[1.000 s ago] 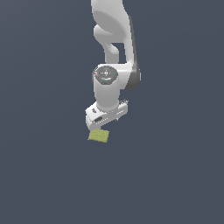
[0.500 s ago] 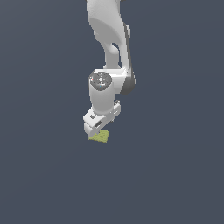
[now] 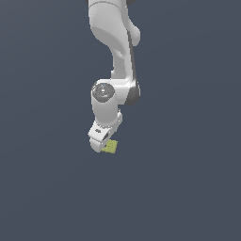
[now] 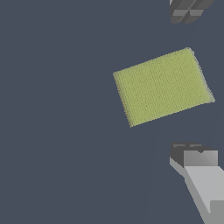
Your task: Pick up the object and move it to a goal position.
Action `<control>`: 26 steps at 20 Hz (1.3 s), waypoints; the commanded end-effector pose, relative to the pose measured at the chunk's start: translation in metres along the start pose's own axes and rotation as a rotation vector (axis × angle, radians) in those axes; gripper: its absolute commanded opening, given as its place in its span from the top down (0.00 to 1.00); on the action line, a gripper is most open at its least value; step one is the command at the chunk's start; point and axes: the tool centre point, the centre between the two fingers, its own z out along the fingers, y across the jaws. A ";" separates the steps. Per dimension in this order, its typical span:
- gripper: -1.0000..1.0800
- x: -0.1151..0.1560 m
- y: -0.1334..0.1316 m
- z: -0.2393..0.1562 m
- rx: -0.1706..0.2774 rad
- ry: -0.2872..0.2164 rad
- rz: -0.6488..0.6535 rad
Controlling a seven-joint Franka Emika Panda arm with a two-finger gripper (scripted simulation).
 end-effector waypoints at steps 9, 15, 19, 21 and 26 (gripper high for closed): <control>0.04 -0.013 0.008 0.019 -0.008 0.009 -0.240; 0.04 -0.017 0.010 0.024 -0.011 0.012 -0.318; 0.04 -0.018 0.011 0.026 -0.012 0.013 -0.344; 0.04 -0.019 0.011 0.027 -0.013 0.013 -0.349; 0.04 -0.019 0.011 0.030 -0.012 0.013 -0.345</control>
